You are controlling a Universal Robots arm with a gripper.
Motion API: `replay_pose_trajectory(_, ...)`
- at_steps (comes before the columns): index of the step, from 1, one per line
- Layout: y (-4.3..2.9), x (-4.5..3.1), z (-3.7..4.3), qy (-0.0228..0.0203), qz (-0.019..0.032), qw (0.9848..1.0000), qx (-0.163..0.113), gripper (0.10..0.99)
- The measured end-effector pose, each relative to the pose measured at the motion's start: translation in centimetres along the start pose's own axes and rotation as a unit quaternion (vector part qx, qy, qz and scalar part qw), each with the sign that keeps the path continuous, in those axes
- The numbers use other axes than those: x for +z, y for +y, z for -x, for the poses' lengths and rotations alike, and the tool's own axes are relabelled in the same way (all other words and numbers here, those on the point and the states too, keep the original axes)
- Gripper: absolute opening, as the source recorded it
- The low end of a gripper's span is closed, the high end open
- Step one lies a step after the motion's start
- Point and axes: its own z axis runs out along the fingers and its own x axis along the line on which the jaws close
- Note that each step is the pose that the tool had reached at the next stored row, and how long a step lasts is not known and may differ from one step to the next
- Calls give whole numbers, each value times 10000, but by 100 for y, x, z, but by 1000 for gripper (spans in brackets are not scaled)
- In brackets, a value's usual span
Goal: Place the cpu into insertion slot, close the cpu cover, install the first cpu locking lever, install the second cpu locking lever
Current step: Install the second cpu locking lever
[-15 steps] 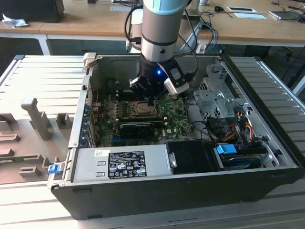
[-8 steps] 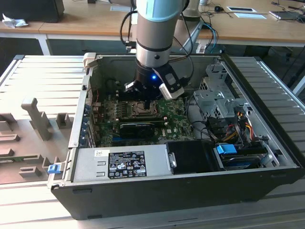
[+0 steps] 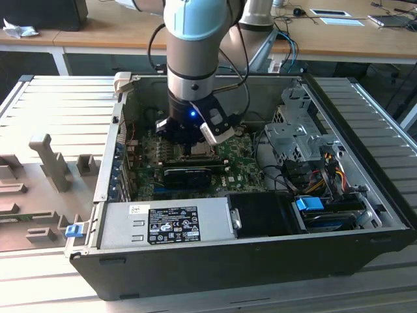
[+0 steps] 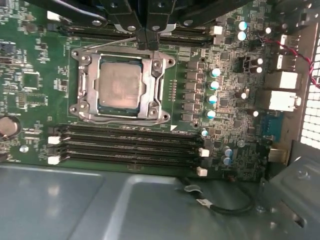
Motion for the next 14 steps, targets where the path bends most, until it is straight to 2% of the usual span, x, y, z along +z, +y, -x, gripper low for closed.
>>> replay_pose_trajectory(1,-4,14,-9,0,5,10000,-1,106)
replay_pose_trajectory(2,-16,27,-21,-1,38,10000,-4,106)
replay_pose_trajectory(3,-38,33,-30,-7,108,9999,-6,106)
replay_pose_trajectory(4,-92,31,-36,-14,199,9998,-6,106)
replay_pose_trajectory(5,-116,32,-38,-18,237,9997,-6,106)
replay_pose_trajectory(10,-163,45,-79,-30,392,9992,-8,106)
replay_pose_trajectory(14,-188,102,-109,-35,464,9989,-11,106)
